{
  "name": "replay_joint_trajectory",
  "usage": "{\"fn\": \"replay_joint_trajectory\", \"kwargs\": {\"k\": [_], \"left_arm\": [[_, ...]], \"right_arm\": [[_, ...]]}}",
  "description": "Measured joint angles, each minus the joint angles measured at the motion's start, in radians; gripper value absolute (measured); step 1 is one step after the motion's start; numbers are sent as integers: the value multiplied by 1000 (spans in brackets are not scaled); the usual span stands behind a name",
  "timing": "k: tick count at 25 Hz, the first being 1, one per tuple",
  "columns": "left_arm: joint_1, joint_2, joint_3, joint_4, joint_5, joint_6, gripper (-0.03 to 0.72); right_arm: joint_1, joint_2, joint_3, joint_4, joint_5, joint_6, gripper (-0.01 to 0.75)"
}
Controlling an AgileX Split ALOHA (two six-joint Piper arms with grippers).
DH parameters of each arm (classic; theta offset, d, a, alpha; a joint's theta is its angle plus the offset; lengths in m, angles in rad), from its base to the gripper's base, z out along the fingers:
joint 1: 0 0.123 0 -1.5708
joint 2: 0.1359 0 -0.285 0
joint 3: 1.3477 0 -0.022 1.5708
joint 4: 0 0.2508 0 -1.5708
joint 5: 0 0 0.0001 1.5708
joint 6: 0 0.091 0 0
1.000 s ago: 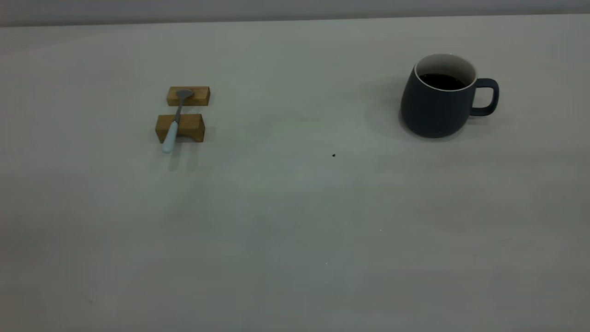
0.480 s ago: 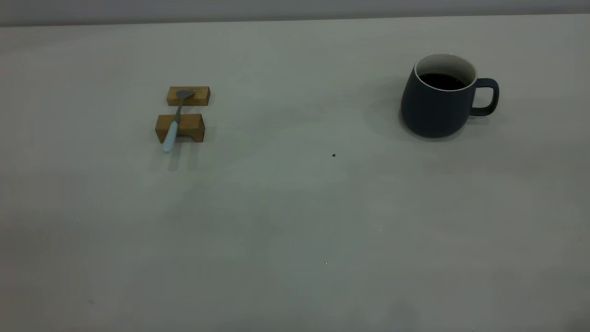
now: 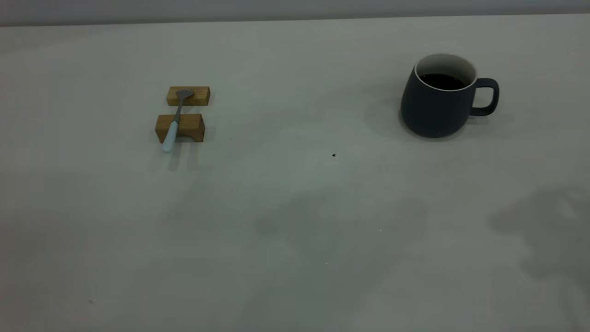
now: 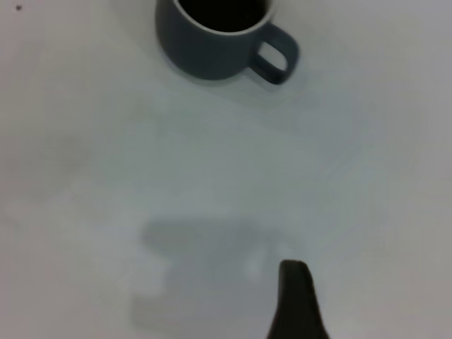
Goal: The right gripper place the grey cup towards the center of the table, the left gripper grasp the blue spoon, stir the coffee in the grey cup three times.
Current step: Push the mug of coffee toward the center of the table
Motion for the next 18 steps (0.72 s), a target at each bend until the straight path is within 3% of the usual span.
{"fn": "replay_joint_trajectory", "kwargs": {"k": [4, 18], "left_arm": [[0, 0, 0, 0, 0, 0, 436], [0, 0, 0, 0, 0, 0, 436]], "right_arm": [[0, 192, -76, 73, -29, -125, 584], [29, 686, -440, 112, 41, -405, 584]]}}
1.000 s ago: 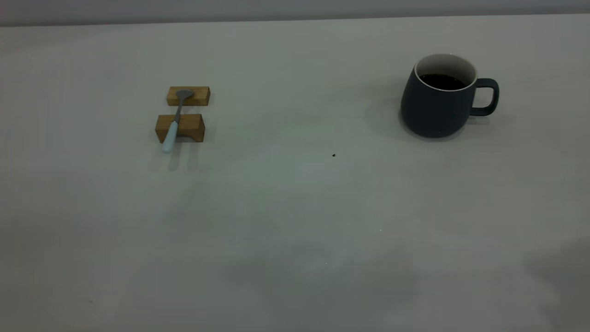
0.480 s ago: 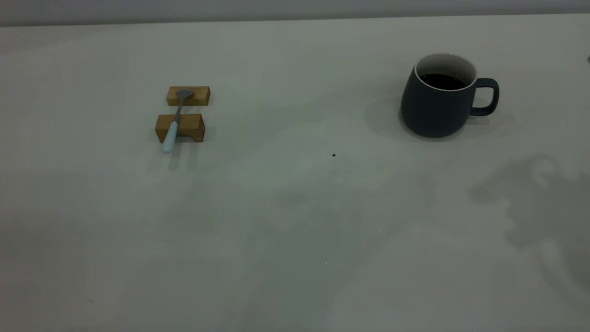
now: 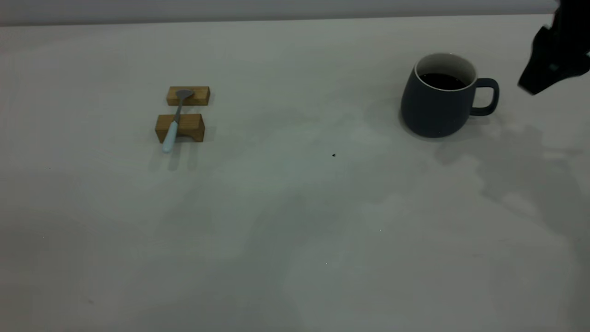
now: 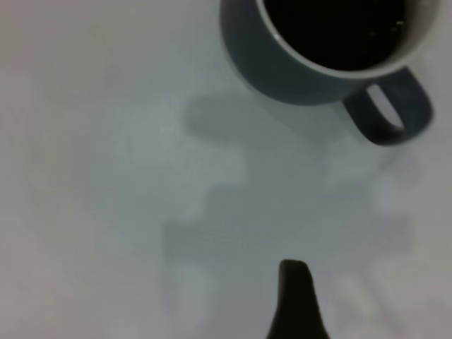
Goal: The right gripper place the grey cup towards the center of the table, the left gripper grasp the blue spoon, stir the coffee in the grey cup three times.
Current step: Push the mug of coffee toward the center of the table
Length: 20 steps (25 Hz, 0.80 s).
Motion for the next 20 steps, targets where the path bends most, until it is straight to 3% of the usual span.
{"fn": "replay_joint_trajectory", "kwargs": {"k": [9, 20], "left_arm": [[0, 0, 0, 0, 0, 0, 436], [0, 0, 0, 0, 0, 0, 436]], "right_arm": [[0, 182, -89, -1, -62, -198, 584], [0, 328, -247, -21, -136, -253, 584]]}}
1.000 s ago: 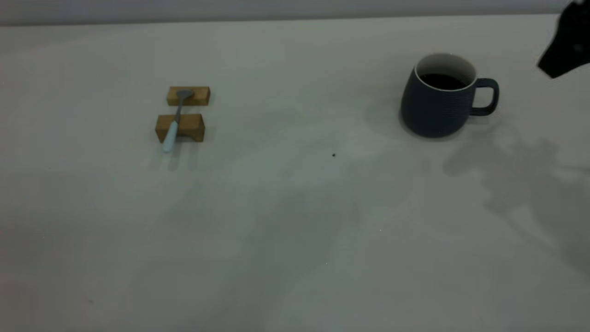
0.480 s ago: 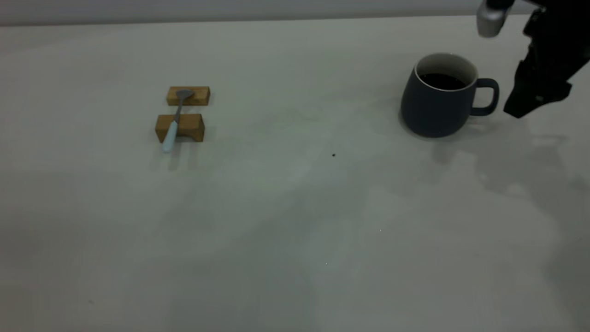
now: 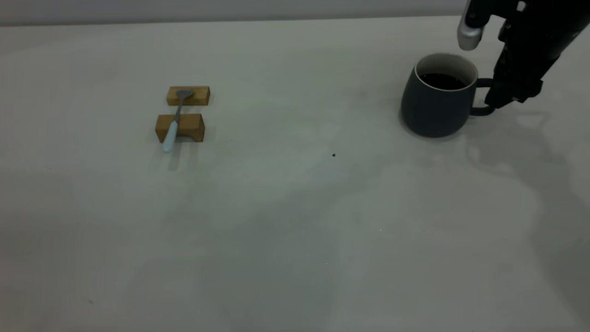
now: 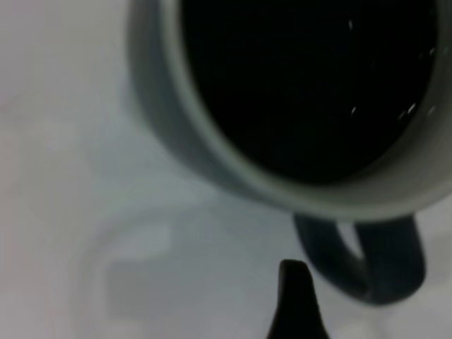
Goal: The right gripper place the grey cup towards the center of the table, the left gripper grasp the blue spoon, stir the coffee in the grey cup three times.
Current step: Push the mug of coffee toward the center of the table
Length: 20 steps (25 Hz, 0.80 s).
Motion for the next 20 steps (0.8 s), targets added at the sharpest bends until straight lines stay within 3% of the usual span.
{"fn": "replay_joint_trajectory", "kwargs": {"k": [6, 9, 20], "left_arm": [[0, 0, 0, 0, 0, 0, 436], [0, 0, 0, 0, 0, 0, 436], [0, 0, 0, 0, 0, 1, 436]], "right_arm": [[0, 30, -51, -3, 24, -7, 580], [0, 30, -51, -2, 58, -7, 541], [17, 30, -51, 72, 71, -32, 227]]}}
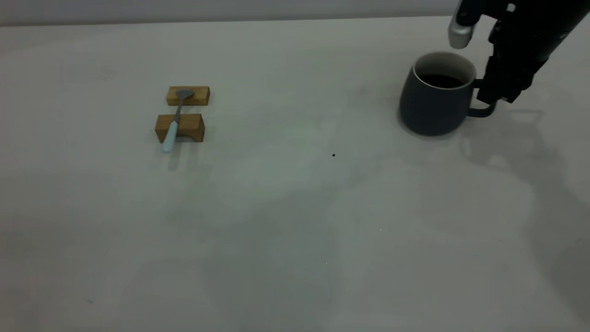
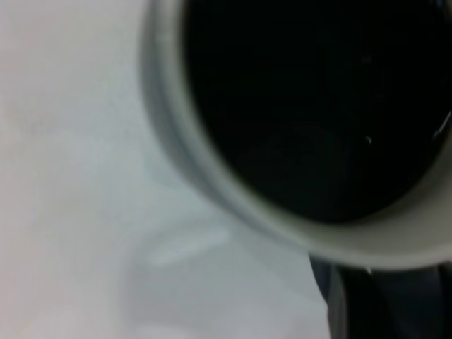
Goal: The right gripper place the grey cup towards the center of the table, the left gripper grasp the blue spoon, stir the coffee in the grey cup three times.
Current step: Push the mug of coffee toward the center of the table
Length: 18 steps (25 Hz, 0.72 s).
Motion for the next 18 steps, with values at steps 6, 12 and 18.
{"fn": "replay_joint_trajectory", "kwargs": {"k": [6, 12, 18], "left_arm": [[0, 0, 0, 0, 0, 0, 436], [0, 0, 0, 0, 0, 0, 436], [0, 0, 0, 0, 0, 0, 436]], "right_arm": [[60, 3, 0, 12, -45, -5, 204], [125, 5, 0, 49, -50, -5, 204], [212, 6, 0, 120, -50, -5, 204]]}}
